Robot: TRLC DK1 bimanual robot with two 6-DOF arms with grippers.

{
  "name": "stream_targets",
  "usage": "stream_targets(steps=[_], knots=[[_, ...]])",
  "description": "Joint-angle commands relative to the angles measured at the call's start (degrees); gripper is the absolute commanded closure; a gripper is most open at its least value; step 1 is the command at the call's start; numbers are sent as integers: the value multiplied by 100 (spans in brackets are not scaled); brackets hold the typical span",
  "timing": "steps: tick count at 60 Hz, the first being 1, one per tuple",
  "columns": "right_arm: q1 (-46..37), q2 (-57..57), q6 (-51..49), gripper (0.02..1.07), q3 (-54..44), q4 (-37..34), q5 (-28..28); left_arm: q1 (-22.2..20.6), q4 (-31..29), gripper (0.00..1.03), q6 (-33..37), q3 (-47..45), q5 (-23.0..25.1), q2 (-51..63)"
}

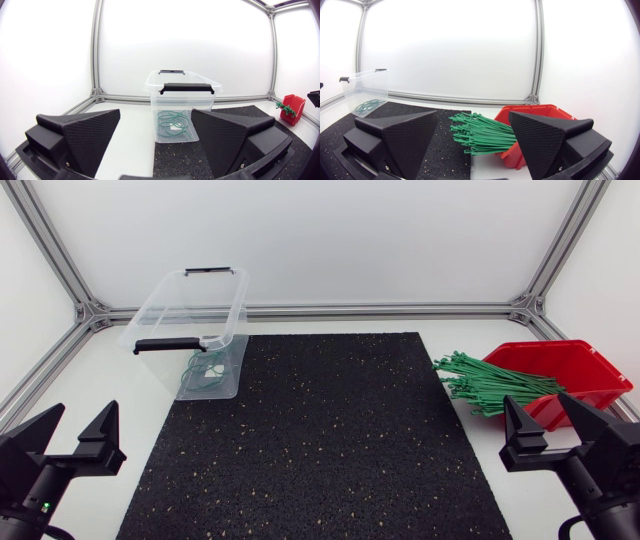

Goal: Take a green cable tie from the red box, thread the tail through the head to close it, then place it in the transparent bin on the left.

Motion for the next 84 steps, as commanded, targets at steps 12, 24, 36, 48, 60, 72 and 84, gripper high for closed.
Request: stream_targets(steps=[12,24,36,48,60,72,84], knots=[[-12,-62,59,6,-134,38,-12,35,-87,4,-85,-235,-52,-65],[-12,-71,50,6,-108,126,-3,35,-78,4,-85,-235,-44,-56],[-39,-71,50,6,191,109,14,35,-78,4,-85,-235,-52,-56],[-56,78,50,6,744,109,67,35,-78,4,-85,-235,-52,-56],[-135,1054,-55,6,1465,144,84,35,-78,4,-85,-235,-52,-56],[-320,2258,-257,6,2274,38,84,44,-78,4,-85,-235,-44,-56],[-566,3488,-785,7,3249,-639,120,44,-78,4,-85,-235,-52,-65]])
